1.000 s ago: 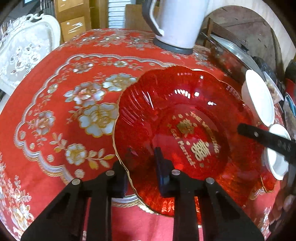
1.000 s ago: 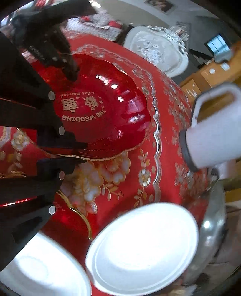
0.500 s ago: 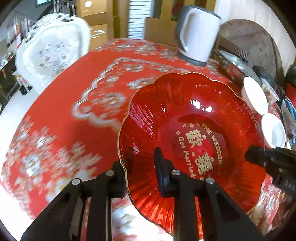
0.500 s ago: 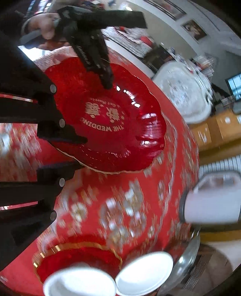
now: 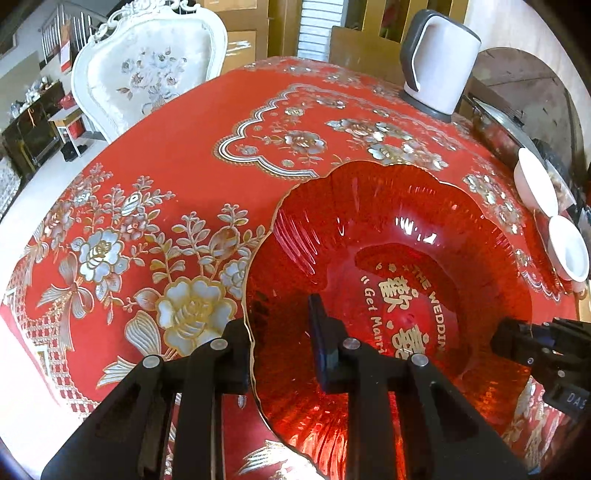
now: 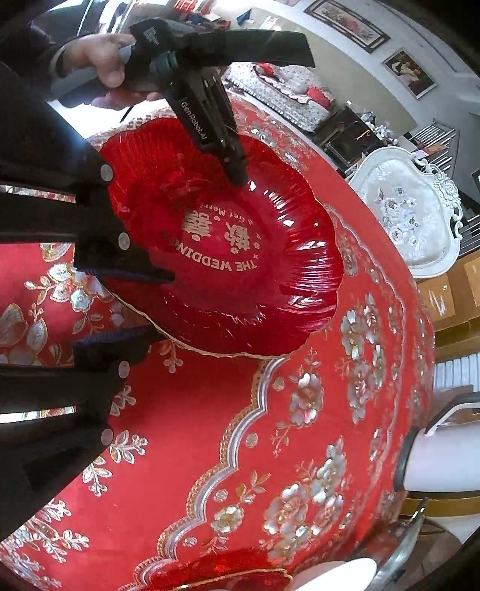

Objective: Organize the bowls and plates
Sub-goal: 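Lift the red dish with the left tool and set it down by the chair, then move the left tool toward the large white plate on the red plate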

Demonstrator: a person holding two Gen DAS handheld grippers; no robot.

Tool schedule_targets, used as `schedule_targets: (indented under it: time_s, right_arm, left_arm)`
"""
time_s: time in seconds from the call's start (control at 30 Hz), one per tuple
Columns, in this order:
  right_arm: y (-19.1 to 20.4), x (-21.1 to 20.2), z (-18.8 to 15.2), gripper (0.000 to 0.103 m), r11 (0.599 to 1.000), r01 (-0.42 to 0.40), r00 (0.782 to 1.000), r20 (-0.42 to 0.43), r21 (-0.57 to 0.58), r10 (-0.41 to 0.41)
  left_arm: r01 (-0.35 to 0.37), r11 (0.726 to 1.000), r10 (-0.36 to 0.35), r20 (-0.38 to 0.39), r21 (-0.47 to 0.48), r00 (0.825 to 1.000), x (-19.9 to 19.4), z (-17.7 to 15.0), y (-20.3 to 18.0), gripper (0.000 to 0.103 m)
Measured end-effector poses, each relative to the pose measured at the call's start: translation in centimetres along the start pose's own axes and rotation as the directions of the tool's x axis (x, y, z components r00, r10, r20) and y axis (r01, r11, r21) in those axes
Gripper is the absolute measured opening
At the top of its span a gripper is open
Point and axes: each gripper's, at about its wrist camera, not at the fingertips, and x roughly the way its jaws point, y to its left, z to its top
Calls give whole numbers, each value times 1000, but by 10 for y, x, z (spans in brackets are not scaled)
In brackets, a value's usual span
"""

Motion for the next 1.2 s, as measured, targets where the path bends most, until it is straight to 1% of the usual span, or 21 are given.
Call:
schedule_targets:
  time_s: [0.07, 0.1, 0.13, 0.17, 0.2, 0.23, 0.27, 0.3, 0.37, 0.43, 0.57, 0.63, 0.7, 0.73, 0.8, 0.87, 0.9, 0.97, 1.03, 1.1, 1.2]
  right_arm:
    - [-4, -3, -2, 28, 1000, -13, 1000, 9, 23, 13]
    - [-7, -7, -4, 33, 999, -19, 1000, 20, 33, 18]
    - [-9, -11, -6, 35, 999, -9, 999, 32, 36, 8]
    - [-12, -14, -6, 43, 999, 4, 999, 44, 37, -6]
    - [-14, -19, -9, 51, 999, 19, 998, 58, 40, -21]
    - [-18, -26, -13, 54, 999, 23, 997, 70, 44, -26]
    - [-21, -32, -15, 55, 999, 19, 996, 81, 48, -22]
    - [-27, -41, -18, 56, 998, 10, 995, 99, 61, -16]
    - [-37, -54, -22, 56, 996, 20, 992, 119, 83, -30]
    - [-51, -67, -26, 56, 993, 27, 988, 146, 115, -43]
    - [-80, -89, -34, 56, 981, -4, 981, 191, 194, -34]
    - [-90, -100, -41, 58, 977, 14, 977, 205, 214, -59]
    - [-99, -108, -47, 60, 973, 25, 974, 213, 231, -75]
    - [-103, -111, -49, 60, 971, 27, 974, 213, 236, -79]
    - [-107, -119, -56, 60, 969, 39, 970, 225, 243, -96]
    - [-110, -127, -63, 60, 968, 52, 964, 242, 247, -114]
    - [-112, -132, -67, 60, 966, 64, 960, 249, 251, -128]
    - [-118, -143, -77, 61, 958, 103, 949, 261, 267, -175]
    - [-126, -155, -88, 64, 942, 164, 929, 276, 291, -247]
    - [-138, -166, -98, 68, 928, 188, 915, 286, 322, -284]
    - [-163, -181, -117, 68, 900, 192, 904, 286, 390, -317]
  left_arm:
    - [-6, 1000, 6, 12, -7, 1000, -1, -2, 2, 22]
    - [-14, 1000, 15, 23, -12, 1000, -3, -2, 4, 22]
    - [-34, 999, 35, 39, -24, 999, -6, -3, 6, 26]
    - [-65, 997, 68, 61, -41, 996, -11, -3, 9, 33]
    - [-87, 995, 91, 81, -54, 993, -14, -1, 11, 37]
    - [-103, 993, 110, 104, -63, 989, -19, -1, 12, 46]
    - [-116, 991, 123, 132, -64, 984, -26, 0, 12, 53]
    - [-124, 990, 132, 152, -63, 980, -32, 1, 11, 54]
    - [-134, 990, 139, 190, -43, 972, -46, 2, 3, 59]
    - [-117, 993, 116, 209, -11, 971, -57, 4, -8, 65]
    - [-65, 997, 52, 249, 46, 967, -76, 8, -44, 65]
    - [-29, 997, 9, 261, 72, 965, -86, 8, -60, 66]
    - [-7, 994, -23, 276, 107, 961, -94, 7, -79, 69]
    - [2, 992, -38, 278, 128, 960, -98, 6, -90, 74]
    - [33, 986, -79, 281, 164, 956, -104, 4, -112, 74]
    - [84, 978, -137, 279, 193, 951, -108, 0, -136, 74]
    - [98, 975, -152, 275, 201, 949, -109, -1, -144, 74]
    - [133, 965, -191, 261, 226, 946, -108, -7, -169, 74]
    - [168, 953, -231, 247, 252, 941, -106, -13, -190, 74]
    - [187, 943, -255, 235, 276, 938, -103, -20, -213, 74]
    - [216, 926, -284, 194, 311, 939, -94, -27, -244, 74]
